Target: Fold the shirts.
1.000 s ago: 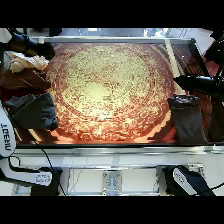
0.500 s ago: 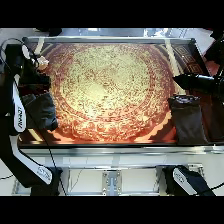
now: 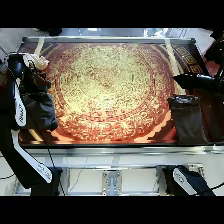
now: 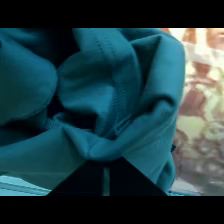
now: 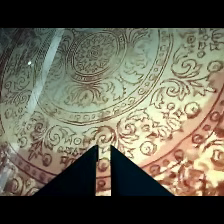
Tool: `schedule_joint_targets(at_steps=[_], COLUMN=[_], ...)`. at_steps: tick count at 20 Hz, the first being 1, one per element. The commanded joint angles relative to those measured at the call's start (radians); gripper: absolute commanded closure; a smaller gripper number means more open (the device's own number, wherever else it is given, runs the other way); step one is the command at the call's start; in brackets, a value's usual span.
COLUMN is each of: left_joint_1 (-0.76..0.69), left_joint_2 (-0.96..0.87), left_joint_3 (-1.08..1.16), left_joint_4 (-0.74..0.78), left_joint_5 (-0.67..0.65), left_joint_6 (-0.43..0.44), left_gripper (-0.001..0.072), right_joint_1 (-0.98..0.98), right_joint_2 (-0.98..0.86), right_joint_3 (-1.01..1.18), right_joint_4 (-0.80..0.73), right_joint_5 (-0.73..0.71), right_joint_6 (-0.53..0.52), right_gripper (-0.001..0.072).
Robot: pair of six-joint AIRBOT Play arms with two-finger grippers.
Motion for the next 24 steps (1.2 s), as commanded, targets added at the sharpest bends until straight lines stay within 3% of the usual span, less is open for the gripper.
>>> schedule_joint_targets(at_steps=[1,8,13,18,19,20,21,24], left_joint_1=[0.021,-0.103,-0.378,-0.657,-0.689,-0.713,-0.723,-0.684], left_joint_2=[-0.009,0.163,0.417,0.465,0.460,0.459,0.462,0.456], left_joint_3=[0.000,0.001,0.001,0.001,0.001,0.001,0.001,-0.013], left_joint_4=[-0.001,-0.310,-0.505,-0.511,-0.478,-0.389,-0.270,0.109], left_joint_5=[-0.008,0.063,0.211,0.337,0.349,0.357,0.359,0.355], left_joint_6=[0.004,0.043,0.106,0.118,0.153,0.176,0.158,-0.023], left_gripper=[0.0698,0.0700,0.0699,0.0682,0.0494,0.0093,0.0001,-0.0005], right_joint_1=[0.001,0.001,0.001,0.001,0.001,0.001,0.001,0.001], right_joint_2=[0.000,0.001,0.001,0.001,0.001,0.001,0.001,-0.019], right_joint_3=[0.000,0.001,0.132,0.344,0.371,0.383,0.385,0.365], right_joint_4=[0.002,0.009,0.007,-0.008,-0.024,-0.050,-0.094,-0.290], right_joint_5=[-0.021,-0.019,0.024,0.133,0.153,0.157,0.159,0.242], right_joint_6=[0.000,0.000,0.000,0.000,0.000,0.000,0.000,0.011], right_gripper=[0.0606,0.0607,0.0608,0.0608,0.0608,0.0608,0.0608,0.0607])
